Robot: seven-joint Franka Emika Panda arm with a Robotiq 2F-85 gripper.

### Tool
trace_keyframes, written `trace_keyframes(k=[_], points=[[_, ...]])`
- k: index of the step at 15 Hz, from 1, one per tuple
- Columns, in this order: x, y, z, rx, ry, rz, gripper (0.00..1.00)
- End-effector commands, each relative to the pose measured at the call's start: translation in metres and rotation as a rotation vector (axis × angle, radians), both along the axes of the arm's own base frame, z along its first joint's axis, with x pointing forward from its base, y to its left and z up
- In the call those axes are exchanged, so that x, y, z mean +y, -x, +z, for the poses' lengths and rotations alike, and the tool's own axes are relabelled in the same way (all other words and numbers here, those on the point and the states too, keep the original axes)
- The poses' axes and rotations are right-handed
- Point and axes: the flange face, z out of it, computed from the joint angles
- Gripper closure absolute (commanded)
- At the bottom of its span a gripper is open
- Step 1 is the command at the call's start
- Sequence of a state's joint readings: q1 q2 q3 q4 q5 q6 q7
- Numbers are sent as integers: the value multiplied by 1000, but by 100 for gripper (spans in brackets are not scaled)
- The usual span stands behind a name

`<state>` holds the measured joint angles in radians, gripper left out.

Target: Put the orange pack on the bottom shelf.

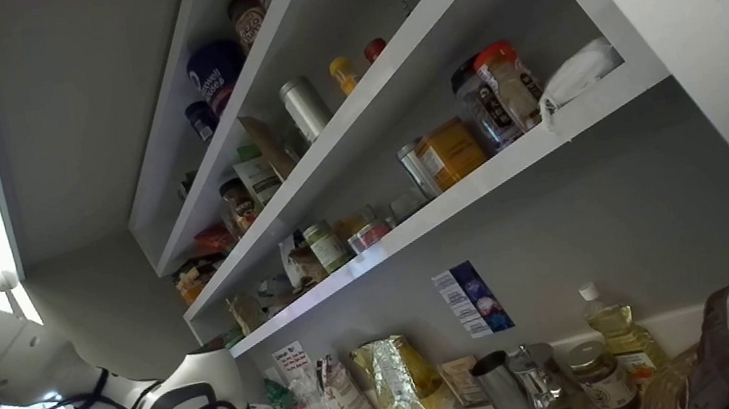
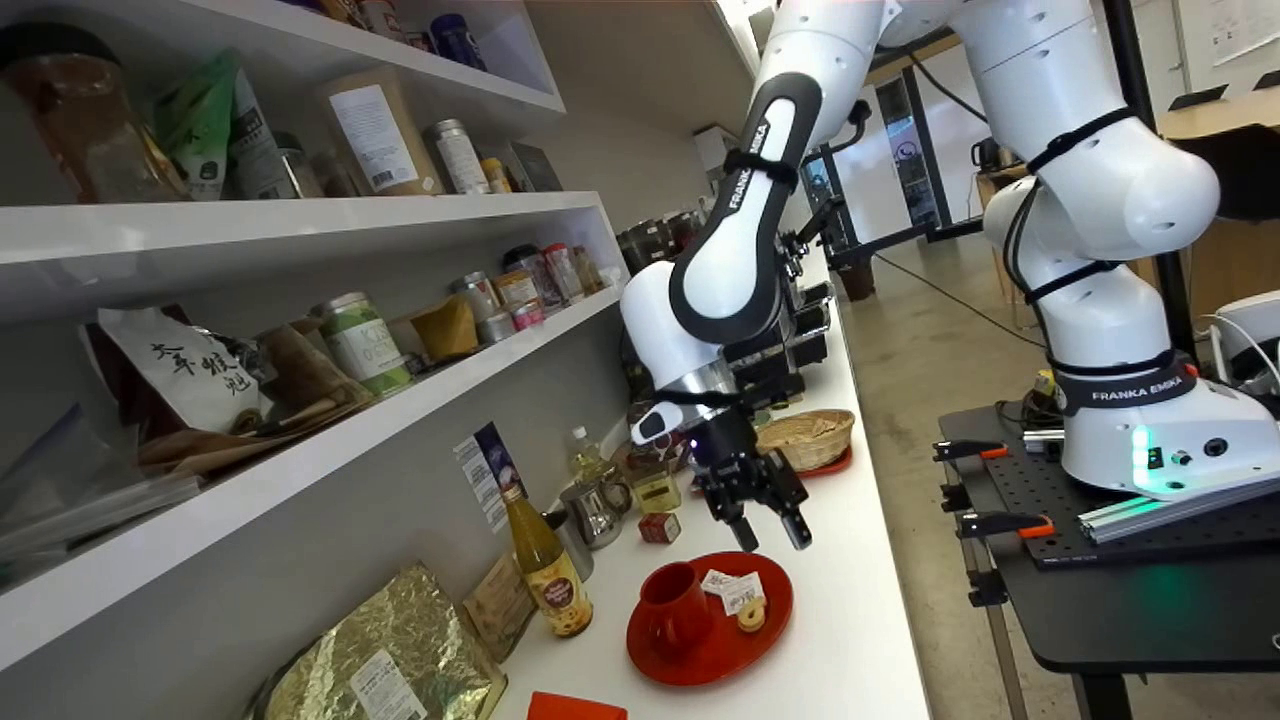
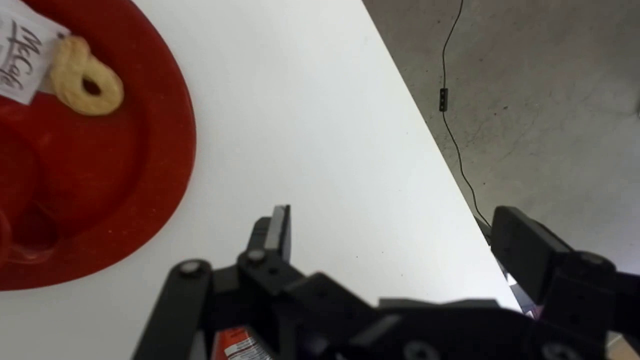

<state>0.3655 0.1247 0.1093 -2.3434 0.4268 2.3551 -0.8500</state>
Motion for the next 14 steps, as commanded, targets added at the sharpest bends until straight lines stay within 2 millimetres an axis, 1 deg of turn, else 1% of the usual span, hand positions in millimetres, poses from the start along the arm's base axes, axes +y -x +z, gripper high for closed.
trace_keyframes(k=[1, 3, 5, 6, 8, 9, 11, 12, 14], points=[[50, -46, -46, 3, -2, 23, 0], [75, -67, -64, -9, 16, -3, 0], [95, -89, -78, -21, 55, -45, 0], [104, -99, -83, -29, 75, -68, 0], [120, -121, -86, -56, 116, -137, 0], [127, -131, -85, -72, 124, -159, 0], [139, -143, -76, -95, 118, -203, 0], [146, -146, -69, -101, 108, -213, 0], [161, -142, -56, -86, 71, -211, 0]])
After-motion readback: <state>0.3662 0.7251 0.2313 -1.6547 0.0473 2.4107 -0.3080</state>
